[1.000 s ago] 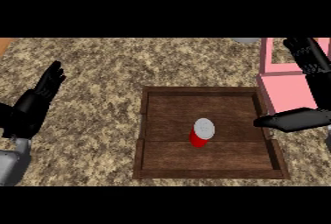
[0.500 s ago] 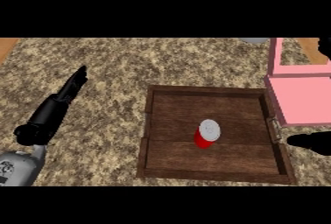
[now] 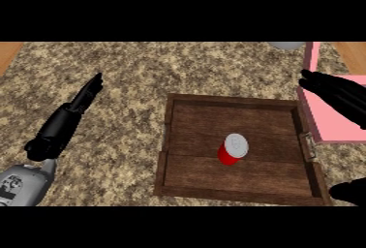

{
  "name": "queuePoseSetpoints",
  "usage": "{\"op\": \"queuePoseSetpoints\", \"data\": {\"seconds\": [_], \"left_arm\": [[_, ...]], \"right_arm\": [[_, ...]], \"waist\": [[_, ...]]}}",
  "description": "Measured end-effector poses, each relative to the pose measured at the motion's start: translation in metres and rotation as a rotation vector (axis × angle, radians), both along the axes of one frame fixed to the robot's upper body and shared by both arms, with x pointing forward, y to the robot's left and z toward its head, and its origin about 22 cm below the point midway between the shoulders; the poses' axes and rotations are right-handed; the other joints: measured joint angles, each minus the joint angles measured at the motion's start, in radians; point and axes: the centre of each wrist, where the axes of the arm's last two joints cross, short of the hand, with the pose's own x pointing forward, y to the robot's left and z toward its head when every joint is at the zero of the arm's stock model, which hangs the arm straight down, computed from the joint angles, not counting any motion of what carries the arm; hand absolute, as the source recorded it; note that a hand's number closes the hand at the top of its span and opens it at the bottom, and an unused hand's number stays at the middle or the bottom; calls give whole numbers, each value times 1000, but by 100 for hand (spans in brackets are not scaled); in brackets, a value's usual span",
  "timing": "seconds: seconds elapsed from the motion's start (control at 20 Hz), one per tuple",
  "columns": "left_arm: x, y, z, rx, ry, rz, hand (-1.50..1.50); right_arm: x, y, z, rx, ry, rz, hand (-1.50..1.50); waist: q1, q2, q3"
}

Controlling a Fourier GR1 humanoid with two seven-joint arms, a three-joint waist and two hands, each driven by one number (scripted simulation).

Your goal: Pick the can from the tray and place it in the cardboard box

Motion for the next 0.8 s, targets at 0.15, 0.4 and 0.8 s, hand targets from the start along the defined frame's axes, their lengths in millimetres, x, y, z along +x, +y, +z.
{"op": "queuePoseSetpoints", "data": {"seconds": [0.15,0.4,0.8], "left_arm": [[1,-1,-2,-3,2,-10,0],[3,-4,-3,-3,-6,-13,0],[9,-2,-4,-9,1,-9,0]], "right_arm": [[-8,25,4,-102,55,8,-150],[-19,61,6,-260,109,-15,-150],[-21,113,-9,-315,193,-12,-150]], "waist": [[10,2,-1],[15,2,-1],[5,0,0]]}}
